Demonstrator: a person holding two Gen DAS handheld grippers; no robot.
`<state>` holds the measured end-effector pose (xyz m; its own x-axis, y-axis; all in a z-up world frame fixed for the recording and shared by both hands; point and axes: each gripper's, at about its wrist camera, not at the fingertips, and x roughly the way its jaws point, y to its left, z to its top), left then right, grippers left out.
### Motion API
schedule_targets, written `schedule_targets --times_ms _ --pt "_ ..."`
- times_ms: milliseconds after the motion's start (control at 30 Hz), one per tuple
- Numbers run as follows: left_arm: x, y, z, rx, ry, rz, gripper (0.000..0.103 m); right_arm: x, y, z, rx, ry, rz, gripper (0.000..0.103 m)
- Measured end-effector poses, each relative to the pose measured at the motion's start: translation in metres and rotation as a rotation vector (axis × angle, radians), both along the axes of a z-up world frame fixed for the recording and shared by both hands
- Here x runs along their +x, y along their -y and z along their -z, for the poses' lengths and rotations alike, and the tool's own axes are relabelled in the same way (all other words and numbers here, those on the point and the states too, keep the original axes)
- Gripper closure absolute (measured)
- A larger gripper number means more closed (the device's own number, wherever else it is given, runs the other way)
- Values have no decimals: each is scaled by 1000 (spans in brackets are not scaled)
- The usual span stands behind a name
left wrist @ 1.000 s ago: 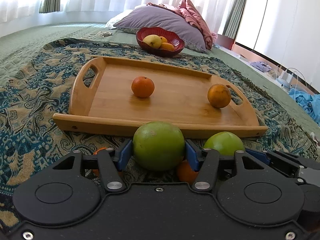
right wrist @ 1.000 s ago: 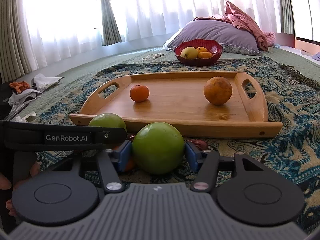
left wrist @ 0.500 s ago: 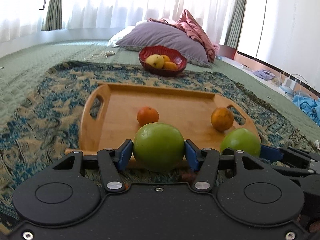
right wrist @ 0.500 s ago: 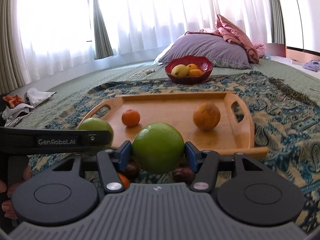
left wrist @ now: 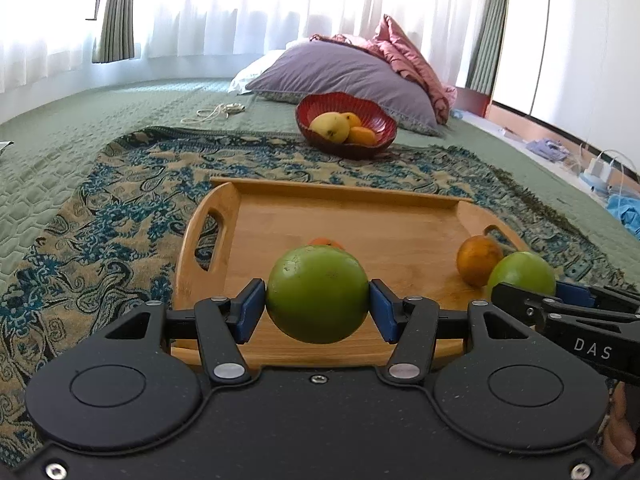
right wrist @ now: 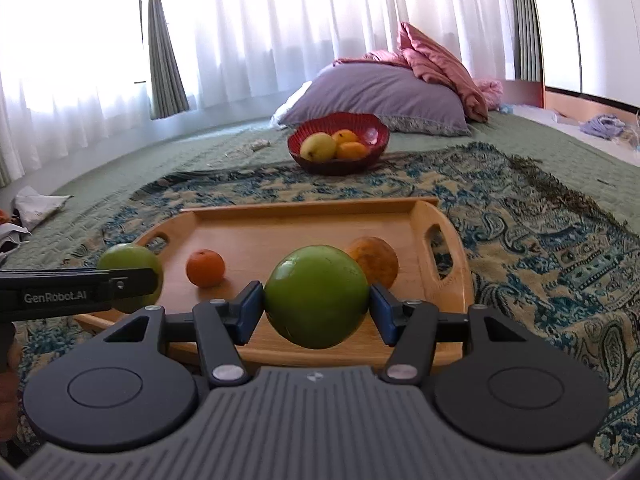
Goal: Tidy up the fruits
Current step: 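Lift and carry both green pomelos onto the tray with both tools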
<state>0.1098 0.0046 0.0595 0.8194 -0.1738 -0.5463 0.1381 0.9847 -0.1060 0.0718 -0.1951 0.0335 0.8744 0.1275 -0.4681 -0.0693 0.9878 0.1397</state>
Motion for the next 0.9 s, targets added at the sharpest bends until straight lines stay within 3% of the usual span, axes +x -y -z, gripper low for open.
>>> schedule_targets --times_ms 367,900 --pt "24 -8 21 37 -29 -47 49 15 6 18 -61 -40 63 43" --pt "71 -8 28 57 -19 -80 49 61 15 16 -117 -25 88 42"
